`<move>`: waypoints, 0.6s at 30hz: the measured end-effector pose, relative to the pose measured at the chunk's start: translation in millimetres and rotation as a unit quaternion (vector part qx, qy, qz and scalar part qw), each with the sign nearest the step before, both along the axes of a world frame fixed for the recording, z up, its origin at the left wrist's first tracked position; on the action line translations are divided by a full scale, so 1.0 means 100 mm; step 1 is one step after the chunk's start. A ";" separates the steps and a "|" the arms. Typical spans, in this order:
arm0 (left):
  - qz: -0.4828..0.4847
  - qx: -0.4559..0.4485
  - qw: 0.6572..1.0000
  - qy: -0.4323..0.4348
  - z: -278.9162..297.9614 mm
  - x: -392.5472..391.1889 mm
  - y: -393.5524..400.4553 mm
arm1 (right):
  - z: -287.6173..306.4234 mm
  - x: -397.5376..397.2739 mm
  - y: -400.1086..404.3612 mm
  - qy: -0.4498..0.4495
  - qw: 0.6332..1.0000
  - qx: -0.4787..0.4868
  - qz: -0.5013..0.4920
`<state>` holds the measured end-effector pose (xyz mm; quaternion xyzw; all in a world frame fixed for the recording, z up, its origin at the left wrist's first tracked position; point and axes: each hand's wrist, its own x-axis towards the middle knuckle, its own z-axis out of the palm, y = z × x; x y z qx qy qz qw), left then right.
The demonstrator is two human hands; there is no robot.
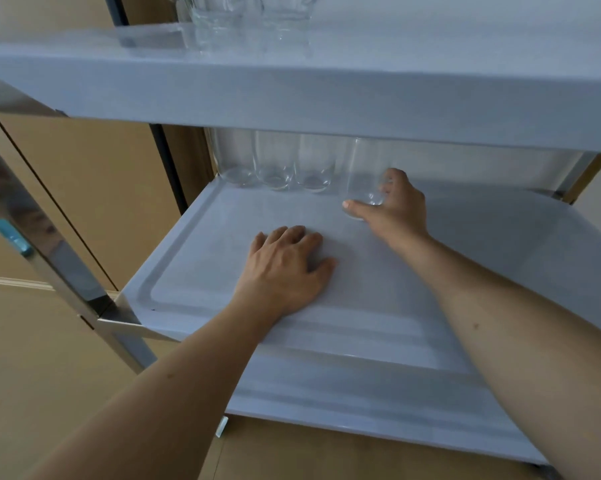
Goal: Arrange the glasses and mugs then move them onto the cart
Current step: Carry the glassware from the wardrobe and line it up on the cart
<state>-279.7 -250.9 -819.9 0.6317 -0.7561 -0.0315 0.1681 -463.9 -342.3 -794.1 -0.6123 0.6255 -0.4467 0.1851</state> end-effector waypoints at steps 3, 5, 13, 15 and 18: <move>-0.002 -0.013 1.000 -0.002 -0.03 0.00 0.00 | -0.01 0.01 -0.17 -0.001 1.000 -0.002 -0.006; -0.002 -0.014 1.000 -0.005 -0.04 0.00 -0.01 | -0.01 0.03 -0.27 0.006 1.000 -0.001 -0.011; -0.003 -0.016 1.000 -0.006 -0.04 0.00 -0.03 | -0.02 0.11 -0.57 0.011 0.999 0.001 -0.031; -0.001 -0.018 1.000 -0.007 -0.05 -0.01 -0.04 | -0.03 0.12 -0.62 0.009 0.999 -0.002 -0.031; -0.001 -0.027 1.000 -0.005 -0.07 0.00 -0.06 | -0.05 0.13 -0.68 0.007 1.000 -0.005 -0.030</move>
